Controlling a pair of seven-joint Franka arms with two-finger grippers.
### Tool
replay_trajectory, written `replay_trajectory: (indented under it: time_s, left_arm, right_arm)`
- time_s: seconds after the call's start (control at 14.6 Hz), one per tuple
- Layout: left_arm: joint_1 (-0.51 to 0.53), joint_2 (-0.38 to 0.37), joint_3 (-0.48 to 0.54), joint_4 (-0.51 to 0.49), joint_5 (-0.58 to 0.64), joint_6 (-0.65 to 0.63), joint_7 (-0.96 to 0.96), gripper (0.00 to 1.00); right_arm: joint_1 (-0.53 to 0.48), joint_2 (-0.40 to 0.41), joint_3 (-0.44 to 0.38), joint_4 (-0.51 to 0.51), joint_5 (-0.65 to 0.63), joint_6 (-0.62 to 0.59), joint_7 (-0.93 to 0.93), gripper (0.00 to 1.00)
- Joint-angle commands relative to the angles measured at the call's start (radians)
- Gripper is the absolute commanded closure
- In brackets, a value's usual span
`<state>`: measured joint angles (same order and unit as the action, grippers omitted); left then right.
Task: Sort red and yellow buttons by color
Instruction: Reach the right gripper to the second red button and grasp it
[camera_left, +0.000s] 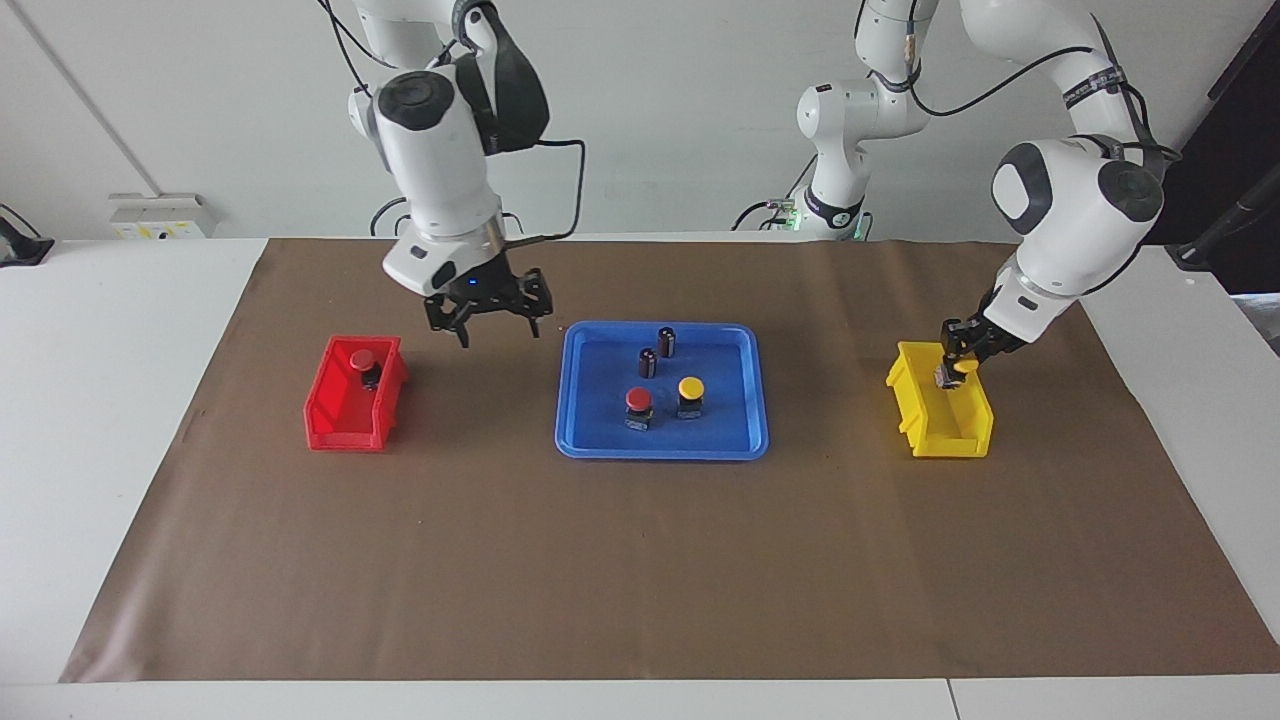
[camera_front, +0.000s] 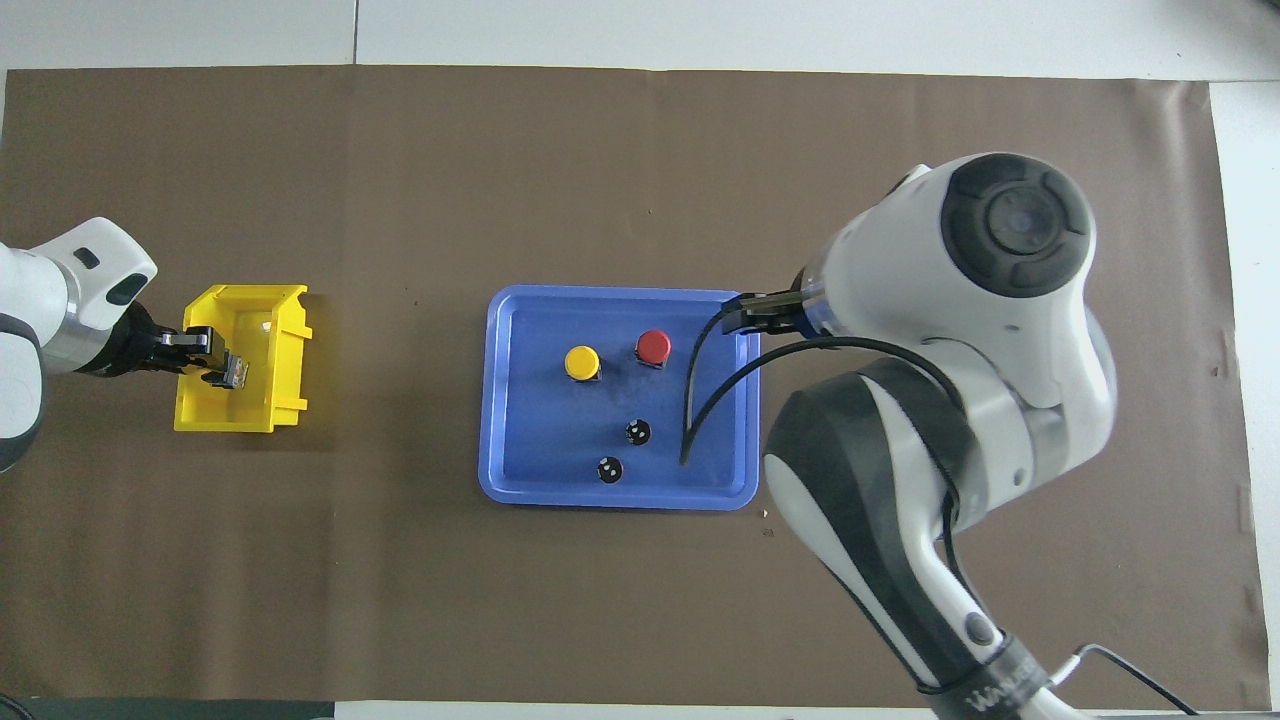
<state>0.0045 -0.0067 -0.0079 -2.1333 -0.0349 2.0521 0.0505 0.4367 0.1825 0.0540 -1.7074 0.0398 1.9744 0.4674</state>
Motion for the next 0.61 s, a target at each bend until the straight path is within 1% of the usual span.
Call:
replay_trajectory:
  time_s: [0.0, 0.14, 0.2, 0.34, 0.41, 0.48, 0.55]
  left_arm:
    - [0.019, -0.041, -0.010, -0.126, -0.028, 0.098, 0.017, 0.99]
    - [0.014, -0.038, -0.010, -0.151, -0.028, 0.132, 0.015, 0.97]
    - [0.009, -0.038, -0.010, -0.158, -0.028, 0.134, 0.015, 0.90]
    - [0.008, -0.035, -0.010, -0.163, -0.028, 0.141, 0.017, 0.51]
    - [0.012, -0.033, -0.010, -0.160, -0.028, 0.143, 0.018, 0.44]
    - [0.011, -0.030, -0.010, -0.154, -0.028, 0.137, 0.018, 0.41]
    - [0.011, -0.030, -0.010, -0.148, -0.028, 0.132, 0.018, 0.41]
  right_arm:
    - [0.063, 0.193, -0.008, 0.195, -0.055, -0.009, 0.135, 0.00]
    - [0.068, 0.207, -0.008, 0.139, -0.067, 0.101, 0.148, 0.00]
    - [0.074, 0.209, -0.008, 0.120, -0.066, 0.131, 0.152, 0.00]
    - [0.079, 0.236, -0.008, 0.115, -0.067, 0.143, 0.157, 0.00]
    - [0.077, 0.244, -0.006, 0.112, -0.066, 0.149, 0.157, 0.00]
    - [0.077, 0.244, -0.006, 0.094, -0.064, 0.159, 0.155, 0.00]
    - [0.074, 0.239, -0.005, 0.071, -0.060, 0.178, 0.155, 0.00]
